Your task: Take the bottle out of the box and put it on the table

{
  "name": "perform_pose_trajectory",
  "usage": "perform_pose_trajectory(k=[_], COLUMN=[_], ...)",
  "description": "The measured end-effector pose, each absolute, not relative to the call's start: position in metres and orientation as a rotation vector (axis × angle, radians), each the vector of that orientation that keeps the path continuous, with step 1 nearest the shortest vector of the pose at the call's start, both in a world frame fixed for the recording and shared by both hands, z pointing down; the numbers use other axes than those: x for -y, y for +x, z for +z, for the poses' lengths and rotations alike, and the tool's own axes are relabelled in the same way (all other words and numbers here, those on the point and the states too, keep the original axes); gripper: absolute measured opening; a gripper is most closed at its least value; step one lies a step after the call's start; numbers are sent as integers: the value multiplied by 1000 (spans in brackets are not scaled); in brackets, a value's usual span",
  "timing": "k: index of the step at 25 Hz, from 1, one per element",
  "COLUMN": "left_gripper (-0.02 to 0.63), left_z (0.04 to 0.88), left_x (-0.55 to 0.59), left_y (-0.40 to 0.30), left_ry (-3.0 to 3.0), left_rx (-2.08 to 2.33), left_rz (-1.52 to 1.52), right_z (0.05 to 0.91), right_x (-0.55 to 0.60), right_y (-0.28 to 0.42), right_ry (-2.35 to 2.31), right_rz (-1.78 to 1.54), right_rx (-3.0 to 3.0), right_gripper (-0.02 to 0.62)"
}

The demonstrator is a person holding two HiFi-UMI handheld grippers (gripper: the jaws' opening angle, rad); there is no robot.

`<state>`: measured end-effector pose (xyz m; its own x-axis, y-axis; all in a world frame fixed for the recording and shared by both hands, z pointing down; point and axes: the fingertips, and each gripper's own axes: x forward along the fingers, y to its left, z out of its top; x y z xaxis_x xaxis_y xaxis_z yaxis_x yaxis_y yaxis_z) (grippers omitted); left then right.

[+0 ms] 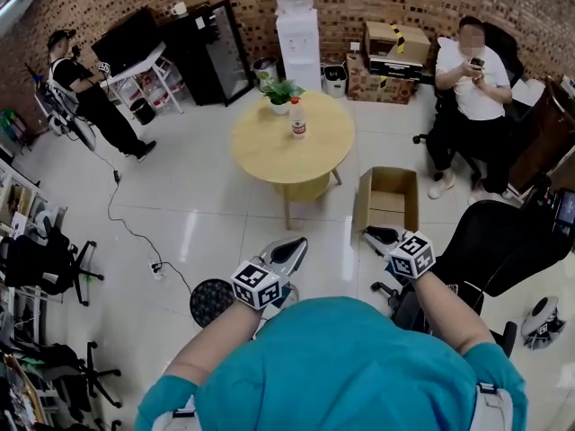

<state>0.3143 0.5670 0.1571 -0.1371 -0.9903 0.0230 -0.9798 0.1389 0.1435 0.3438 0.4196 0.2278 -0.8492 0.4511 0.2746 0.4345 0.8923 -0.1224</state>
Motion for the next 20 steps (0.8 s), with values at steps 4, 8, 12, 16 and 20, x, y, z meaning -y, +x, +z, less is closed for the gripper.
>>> perform_pose_trajectory(k=[4,8,12,16,20], left_gripper=[0,0,0,0,0], left_z=[175,187,182,176,168], left_x=[-610,-642,-692,-752,-806], left_y=[353,371,368,359,347], left_ry=[1957,1937,1943,1967,2018], left_rx=[2329,2356,2371,2367,2351], left_rz=[-118,-132,-147,-158,-134], right_z=[250,259,246,236,219], right_x=[-455,-484,-534,-589,-631], right_y=[386,407,410,409,398], right_ry=[-693,-711,-714,-673,-586], right_rz=[78,75,54,79,165], right_rx=[2769,2783,2798,2827,2894], right_gripper=[61,61,61,60,16])
